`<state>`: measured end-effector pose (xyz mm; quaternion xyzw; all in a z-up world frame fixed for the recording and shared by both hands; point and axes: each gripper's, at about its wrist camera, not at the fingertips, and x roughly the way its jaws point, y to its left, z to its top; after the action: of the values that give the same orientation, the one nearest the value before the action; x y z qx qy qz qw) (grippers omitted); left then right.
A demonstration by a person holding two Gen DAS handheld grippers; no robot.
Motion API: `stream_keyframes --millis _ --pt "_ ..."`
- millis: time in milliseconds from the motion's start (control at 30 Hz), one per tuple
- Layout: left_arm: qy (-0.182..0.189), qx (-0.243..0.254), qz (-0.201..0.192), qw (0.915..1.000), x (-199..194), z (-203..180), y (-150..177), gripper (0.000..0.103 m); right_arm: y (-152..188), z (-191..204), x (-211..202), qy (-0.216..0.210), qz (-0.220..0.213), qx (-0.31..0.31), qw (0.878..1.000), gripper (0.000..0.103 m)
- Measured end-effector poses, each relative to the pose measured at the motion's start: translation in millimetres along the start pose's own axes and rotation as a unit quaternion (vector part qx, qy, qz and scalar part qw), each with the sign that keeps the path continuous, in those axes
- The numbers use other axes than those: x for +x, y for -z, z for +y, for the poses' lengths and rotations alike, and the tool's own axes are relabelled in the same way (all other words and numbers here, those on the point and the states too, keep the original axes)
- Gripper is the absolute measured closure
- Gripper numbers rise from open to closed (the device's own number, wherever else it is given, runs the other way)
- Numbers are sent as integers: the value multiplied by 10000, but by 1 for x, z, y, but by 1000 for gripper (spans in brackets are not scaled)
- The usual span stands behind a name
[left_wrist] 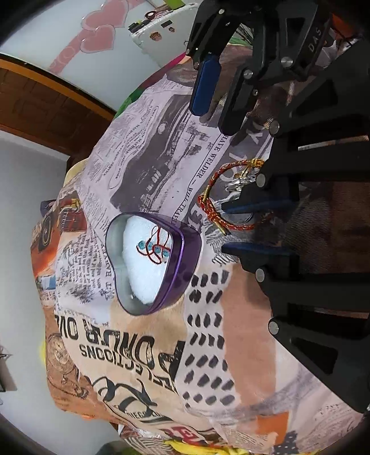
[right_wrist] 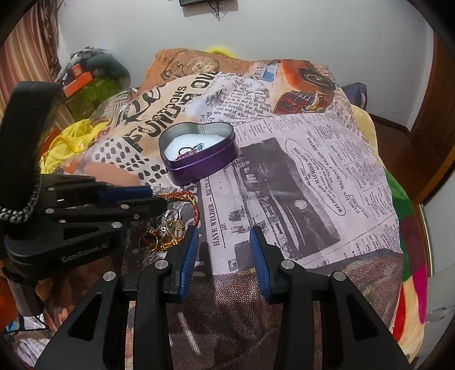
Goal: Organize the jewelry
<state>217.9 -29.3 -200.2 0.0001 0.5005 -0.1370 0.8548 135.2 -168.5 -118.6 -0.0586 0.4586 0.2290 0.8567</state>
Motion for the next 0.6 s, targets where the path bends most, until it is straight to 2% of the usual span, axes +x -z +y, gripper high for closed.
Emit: stream_keyframes --millis 67,100,267,600 --pt "-21 37 -9 10000 2 -1 -1 87 0 -1 1 -8 12 8 10000 69" --pt "-12 33 -9 10000 3 -1 -2 92 0 -1 2 -11 13 13 10000 69" --pt "77 -86 -21 9999 0 3 -1 98 -1 -2 3 -38 17 34 10000 69" --pt "108 -142 -351 9992 -35 1 3 99 -2 1 -5 -30 -40 12 10000 69"
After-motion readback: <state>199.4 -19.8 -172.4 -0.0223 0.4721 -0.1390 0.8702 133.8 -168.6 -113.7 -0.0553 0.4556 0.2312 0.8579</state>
